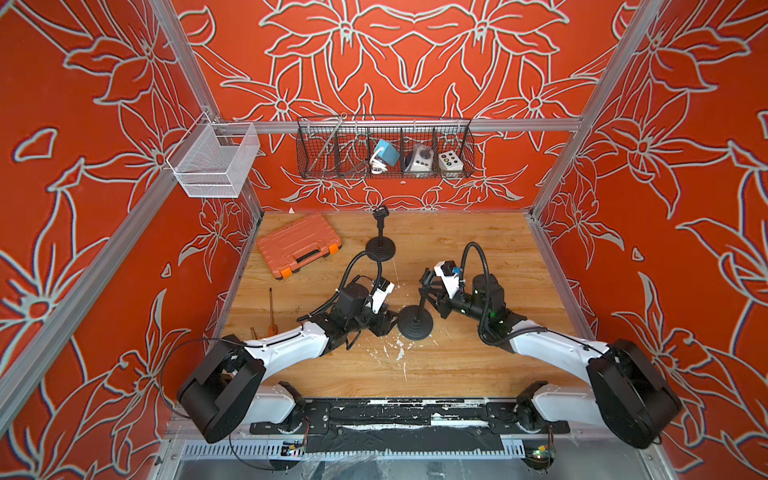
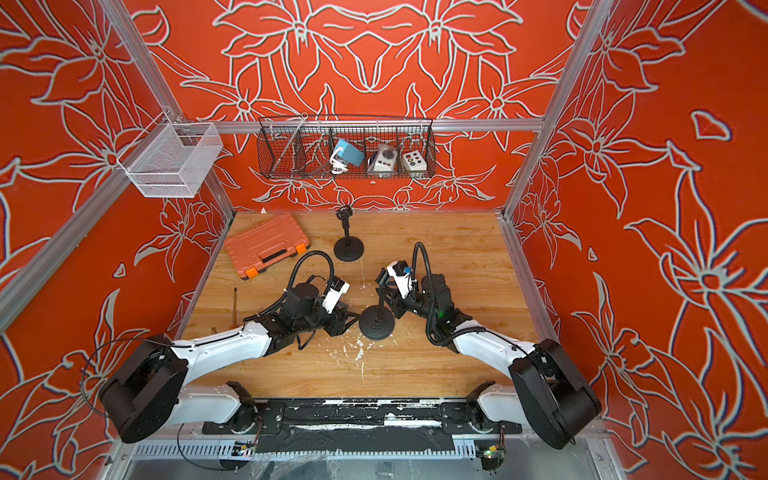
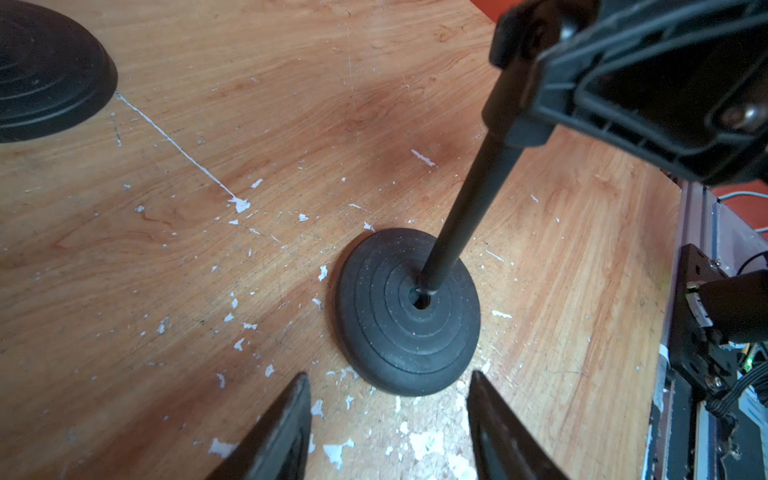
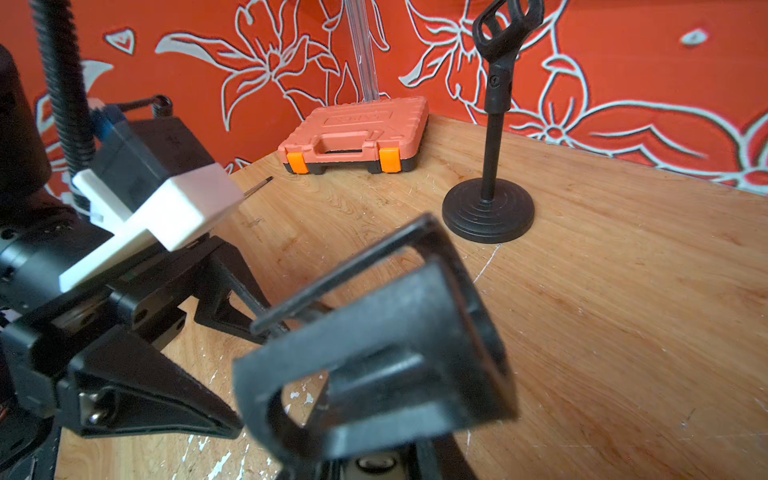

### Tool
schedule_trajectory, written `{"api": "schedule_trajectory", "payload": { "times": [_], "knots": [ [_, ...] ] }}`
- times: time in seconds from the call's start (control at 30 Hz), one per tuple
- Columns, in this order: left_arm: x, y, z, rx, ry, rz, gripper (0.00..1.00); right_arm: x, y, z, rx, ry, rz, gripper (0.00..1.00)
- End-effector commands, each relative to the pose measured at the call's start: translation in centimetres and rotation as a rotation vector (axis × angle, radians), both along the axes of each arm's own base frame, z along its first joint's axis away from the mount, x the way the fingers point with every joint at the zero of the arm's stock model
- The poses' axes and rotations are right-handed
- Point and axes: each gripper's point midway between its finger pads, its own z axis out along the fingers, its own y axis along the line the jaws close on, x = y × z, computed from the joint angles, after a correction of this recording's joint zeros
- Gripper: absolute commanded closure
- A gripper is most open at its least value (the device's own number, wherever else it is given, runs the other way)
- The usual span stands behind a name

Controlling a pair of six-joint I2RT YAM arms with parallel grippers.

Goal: Assemble a microphone stand
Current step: Move the microphone stand base to the center of the board, then hold the microphone stand pole at the microphone stand base.

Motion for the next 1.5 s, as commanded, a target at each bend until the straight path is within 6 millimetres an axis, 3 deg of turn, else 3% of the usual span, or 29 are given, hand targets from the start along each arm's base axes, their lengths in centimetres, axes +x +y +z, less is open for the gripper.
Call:
{"api": "schedule_trajectory", "payload": {
  "times": [0.0, 0.4, 0.6, 0.87, 1.13, 1.47],
  "knots": [
    [0.4, -0.1, 1.1, -0.021, -0.044, -0.007, 0.41, -0.2, 0.8, 1.4, 0.032, -0.053, 0.026, 1.0],
    [1.0, -1.0, 1.5, -0.065, -0.088, -0.027, 0.41, 0.0, 0.2, -1.2, -0.026, -0.082, -0.015, 1.0],
    [0.7, -1.6, 1.3, -0.094, -0.098, -0.064, 0.42, -2.0, -0.8, -1.6, -0.049, -0.207, -0.028, 1.0],
    [0.4, -2.8, 0.3, -0.11, -0.071, -0.111, 0.5, -3.1, 0.0, -3.2, -0.159, -0.207, 0.001, 1.0],
    [0.0, -3.6, 0.0, -0.089, -0.101, -0.147, 0.5, -2.2, 0.1, -5.1, -0.225, -0.113, -0.08, 1.0],
    [0.3, -5.1, 0.0, -0.1, -0.141, -0.176, 0.5, -1.4, -1.7, -5.5, -0.269, -0.057, -0.295, 1.0]
  ]
}}
